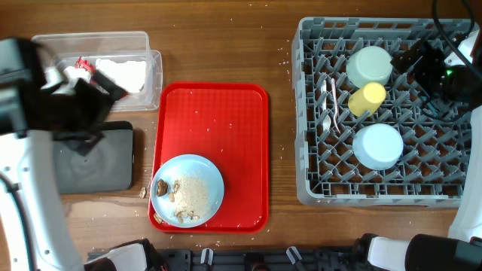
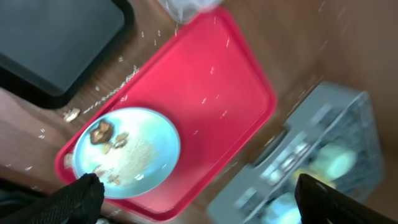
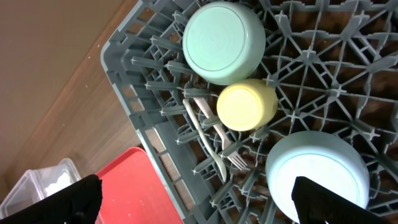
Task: Sort waste into correct bins and load items into the dishwasher rack
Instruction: 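Reach the left gripper to the light-blue plate and grasp its rim, then lift the plate with the left gripper and tip rice onto the black tray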
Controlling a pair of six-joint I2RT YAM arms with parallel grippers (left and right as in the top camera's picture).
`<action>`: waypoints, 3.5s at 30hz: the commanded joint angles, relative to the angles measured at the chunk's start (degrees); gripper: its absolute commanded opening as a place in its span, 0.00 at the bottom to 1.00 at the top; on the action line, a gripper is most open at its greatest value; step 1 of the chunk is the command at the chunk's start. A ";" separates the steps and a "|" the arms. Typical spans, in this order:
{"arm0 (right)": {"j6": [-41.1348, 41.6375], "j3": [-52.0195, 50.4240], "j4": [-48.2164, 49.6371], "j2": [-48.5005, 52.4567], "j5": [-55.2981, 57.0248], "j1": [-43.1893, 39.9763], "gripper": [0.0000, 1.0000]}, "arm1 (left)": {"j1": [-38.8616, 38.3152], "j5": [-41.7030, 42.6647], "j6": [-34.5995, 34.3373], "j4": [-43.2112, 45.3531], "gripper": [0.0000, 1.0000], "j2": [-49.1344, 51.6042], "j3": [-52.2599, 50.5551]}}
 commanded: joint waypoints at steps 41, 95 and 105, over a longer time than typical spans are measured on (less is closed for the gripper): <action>0.35 1.31 0.17 -0.81 0.61 -0.04 1.00 | -49.35 -23.41 -32.13 26.40 0.04 24.96 -31.50; 0.35 1.31 0.17 -0.81 0.63 -0.04 1.00 | 29.75 37.62 14.49 16.63 0.04 22.16 -3.34; 0.35 1.31 0.17 -0.81 0.61 -0.04 1.00 | 37.20 45.00 24.94 9.49 0.04 22.38 -3.58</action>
